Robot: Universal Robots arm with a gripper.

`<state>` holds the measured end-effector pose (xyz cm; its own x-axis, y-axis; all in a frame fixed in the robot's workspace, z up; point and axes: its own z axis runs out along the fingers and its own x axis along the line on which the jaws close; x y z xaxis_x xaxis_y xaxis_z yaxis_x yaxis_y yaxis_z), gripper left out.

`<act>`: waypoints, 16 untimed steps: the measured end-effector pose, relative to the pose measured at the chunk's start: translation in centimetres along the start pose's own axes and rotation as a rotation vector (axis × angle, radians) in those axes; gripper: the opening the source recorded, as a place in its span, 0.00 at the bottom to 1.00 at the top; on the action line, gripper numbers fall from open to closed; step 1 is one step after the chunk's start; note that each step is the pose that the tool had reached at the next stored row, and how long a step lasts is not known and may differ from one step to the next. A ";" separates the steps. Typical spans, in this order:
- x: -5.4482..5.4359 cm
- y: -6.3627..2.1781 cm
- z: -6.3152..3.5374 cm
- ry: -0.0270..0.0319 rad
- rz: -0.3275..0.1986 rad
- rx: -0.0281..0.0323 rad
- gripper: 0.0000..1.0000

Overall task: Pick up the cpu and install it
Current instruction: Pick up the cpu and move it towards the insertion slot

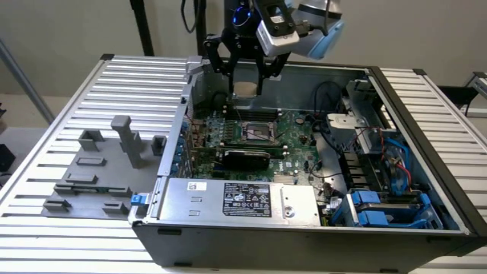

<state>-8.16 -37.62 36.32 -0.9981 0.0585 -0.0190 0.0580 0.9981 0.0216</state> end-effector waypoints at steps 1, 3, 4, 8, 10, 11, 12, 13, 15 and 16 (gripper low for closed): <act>-0.1 0.36 0.08 0.0000 0.000 0.0000 0.55; -0.3 1.11 0.23 0.0001 0.000 0.0000 0.55; -0.5 1.47 0.31 0.0000 0.000 0.0000 0.55; -1.2 2.83 0.70 0.0001 0.000 0.0000 0.55; -1.8 3.42 0.96 0.0001 0.000 0.0000 0.55; -2.1 3.70 1.09 0.0001 0.000 0.0000 0.55; -2.4 3.98 1.22 0.0001 0.000 0.0000 0.55; -2.7 4.26 1.35 0.0000 0.000 0.0000 0.55; -3.3 4.80 1.61 0.0000 0.000 -0.0001 0.55; -3.7 5.01 1.71 0.0001 0.000 0.0000 0.55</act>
<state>-4.19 -32.80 34.79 -0.9981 0.0585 -0.0189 0.0581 0.9981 0.0216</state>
